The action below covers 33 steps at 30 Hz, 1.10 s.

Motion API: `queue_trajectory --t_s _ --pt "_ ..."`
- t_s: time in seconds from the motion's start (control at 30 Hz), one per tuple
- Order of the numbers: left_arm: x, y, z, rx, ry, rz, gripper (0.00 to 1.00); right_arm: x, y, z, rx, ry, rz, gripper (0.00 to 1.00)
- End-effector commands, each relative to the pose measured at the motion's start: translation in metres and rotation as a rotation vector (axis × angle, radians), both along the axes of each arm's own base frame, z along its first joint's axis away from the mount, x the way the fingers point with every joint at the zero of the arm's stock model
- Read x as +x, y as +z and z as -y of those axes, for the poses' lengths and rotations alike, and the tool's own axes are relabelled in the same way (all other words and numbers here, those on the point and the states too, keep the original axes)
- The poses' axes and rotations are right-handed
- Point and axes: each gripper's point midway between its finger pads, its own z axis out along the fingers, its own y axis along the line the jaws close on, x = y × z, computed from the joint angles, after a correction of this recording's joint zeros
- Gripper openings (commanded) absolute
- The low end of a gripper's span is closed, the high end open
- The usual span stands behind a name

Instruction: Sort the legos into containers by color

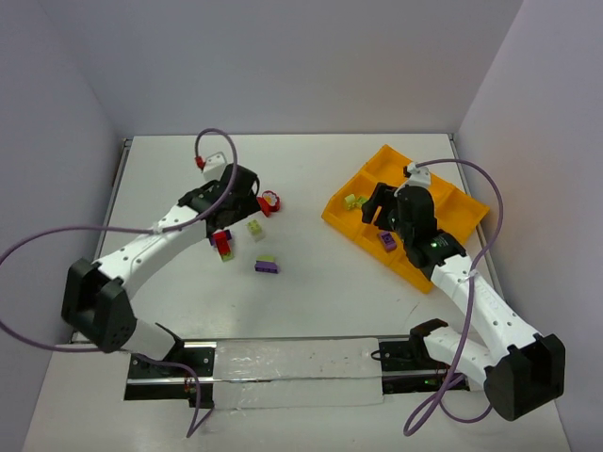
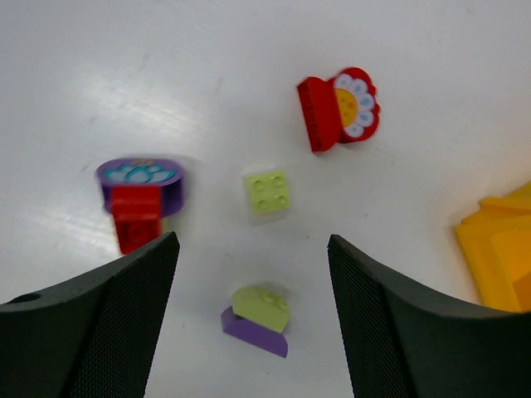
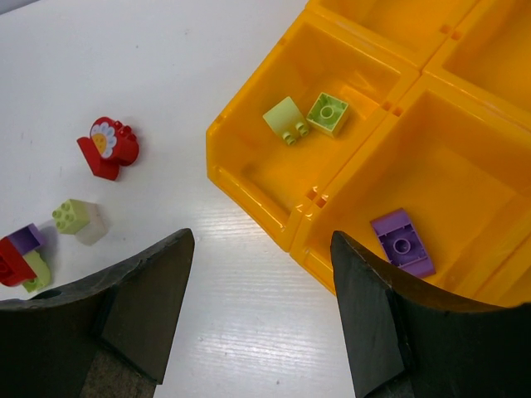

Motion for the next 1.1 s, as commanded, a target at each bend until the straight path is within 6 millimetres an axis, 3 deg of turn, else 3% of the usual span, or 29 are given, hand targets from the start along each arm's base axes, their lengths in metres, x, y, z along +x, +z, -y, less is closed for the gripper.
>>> queue_trajectory --t_s 0.0,0.1,0.2,0.47,0.77,0.9,1.07 --pt "-0.039 -0.016 -0.058 0.073 0.262 -0.022 0.80 0.004 0.010 -0.011 0.032 0.020 0.034 0.74" --pt "-0.053 -0.037 -0.067 0.076 0.320 -0.054 0.82 0.002 0.010 -0.014 0.045 0.030 0.033 0.74" --pt "-0.054 -0.051 -0.068 0.119 0.329 -0.095 0.82 0.000 0.010 -0.015 0.038 0.035 0.029 0.74" --pt "-0.044 -0.062 -0.051 0.072 0.229 -0.090 0.84 -0.003 0.014 -0.010 0.021 0.021 0.032 0.74" --pt "-0.039 -0.078 -0.056 0.125 0.231 -0.149 0.83 -0.002 0.009 -0.012 0.024 0.024 0.019 0.73" --pt "-0.036 -0.095 -0.054 0.076 0.199 -0.179 0.82 -0.003 0.010 -0.011 0.022 0.021 0.023 0.73" --pt "-0.032 -0.093 -0.054 0.065 0.181 -0.153 0.76 -0.003 0.009 -0.011 0.024 0.023 0.024 0.72"
